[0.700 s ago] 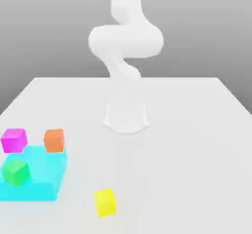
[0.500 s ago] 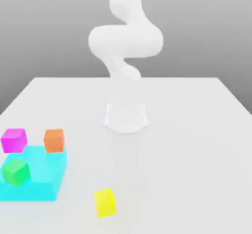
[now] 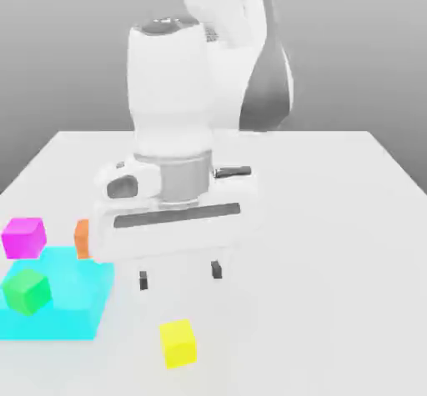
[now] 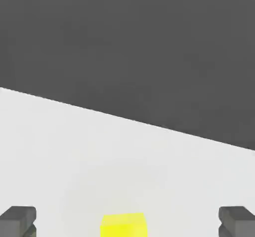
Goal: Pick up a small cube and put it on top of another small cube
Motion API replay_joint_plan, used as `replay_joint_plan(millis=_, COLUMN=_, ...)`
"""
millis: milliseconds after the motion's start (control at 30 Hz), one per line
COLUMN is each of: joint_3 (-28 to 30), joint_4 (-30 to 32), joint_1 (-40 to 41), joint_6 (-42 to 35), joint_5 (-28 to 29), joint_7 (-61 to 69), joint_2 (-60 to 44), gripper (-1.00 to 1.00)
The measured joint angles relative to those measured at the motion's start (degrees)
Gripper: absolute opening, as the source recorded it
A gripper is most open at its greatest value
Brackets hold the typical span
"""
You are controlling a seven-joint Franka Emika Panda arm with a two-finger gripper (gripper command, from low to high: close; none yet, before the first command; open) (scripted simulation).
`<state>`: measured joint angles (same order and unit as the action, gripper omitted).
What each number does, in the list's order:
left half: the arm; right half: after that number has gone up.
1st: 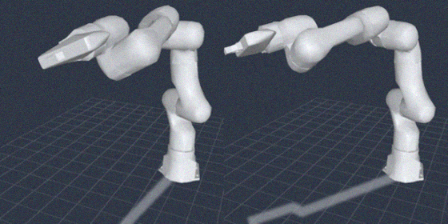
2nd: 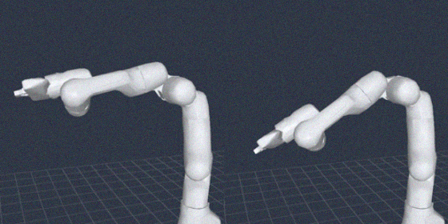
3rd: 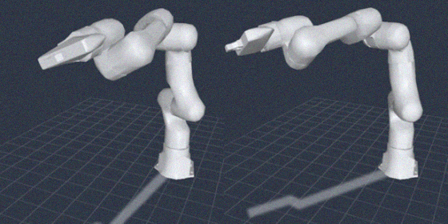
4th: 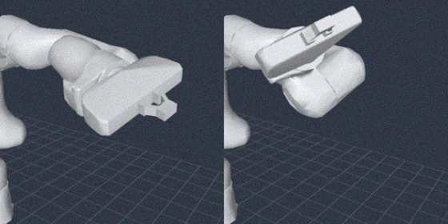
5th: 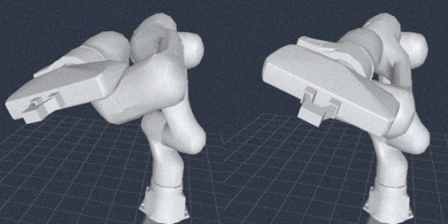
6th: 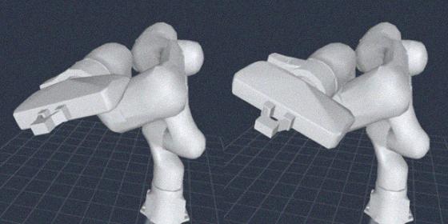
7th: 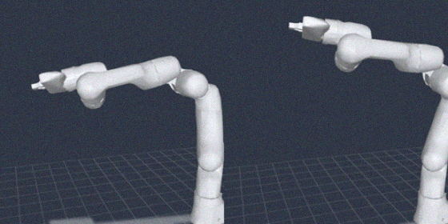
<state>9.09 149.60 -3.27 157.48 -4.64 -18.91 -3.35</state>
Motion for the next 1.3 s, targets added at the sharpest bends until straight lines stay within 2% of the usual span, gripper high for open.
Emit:
replay_joint_plan(millis=133, joint_3=-0.8, joint_4=1.3, joint_1=1.1, joint_6=5.2, joint_5=-1.0, joint_7=3.2, joint_2=-8.3, gripper=0.0)
replay_joint_plan(millis=267, joint_3=-4.4, joint_4=-0.2, joint_1=4.3, joint_6=11.7, joint_5=-3.4, joint_7=5.4, joint_2=-16.6, gripper=0.0)
replay_joint_plan(millis=300, joint_3=-4.9, joint_4=-0.4, joint_1=4.7, joint_6=12.6, joint_5=-3.7, joint_7=5.6, joint_2=-17.7, gripper=-1.0)
replay_joint_plan(millis=533, joint_3=-4.9, joint_4=-0.4, joint_1=4.7, joint_6=12.4, joint_5=-3.5, joint_7=5.4, joint_2=-17.5, gripper=-1.0)
replay_joint_plan(millis=733, joint_3=-1.7, joint_4=1.7, joint_1=3.0, joint_6=3.5, joint_5=0.9, joint_7=2.1, joint_2=-6.5, gripper=-1.0)
replay_joint_plan(millis=833, joint_3=2.2, joint_4=-0.8, joint_1=6.2, joint_6=-2.5, joint_5=2.4, joint_7=1.6, joint_2=-2.9, gripper=-1.0)
replay_joint_plan(millis=1067, joint_3=9.4, joint_4=-8.1, joint_1=20.5, joint_6=-16.5, joint_5=4.8, joint_7=1.4, joint_2=3.8, gripper=-1.0)
replay_joint_plan(millis=1133, joint_3=8.2, joint_4=-8.5, joint_1=26.3, joint_6=-15.1, joint_5=3.6, joint_7=2.4, joint_2=2.1, gripper=-1.0)
replay_joint_plan(millis=1200, joint_3=6.0, joint_4=-8.1, joint_1=24.8, joint_6=-11.7, joint_5=2.2, joint_7=3.5, joint_2=-1.2, gripper=-1.0)
replay_joint_plan(millis=1233, joint_3=5.6, joint_4=-7.8, joint_1=24.6, joint_6=-9.8, joint_5=1.4, joint_7=4.1, joint_2=-2.9, gripper=1.0)
replay_joint_plan(millis=1300, joint_3=5.6, joint_4=-7.8, joint_1=24.6, joint_6=-9.8, joint_5=1.4, joint_7=4.1, joint_2=-2.9, gripper=1.0)
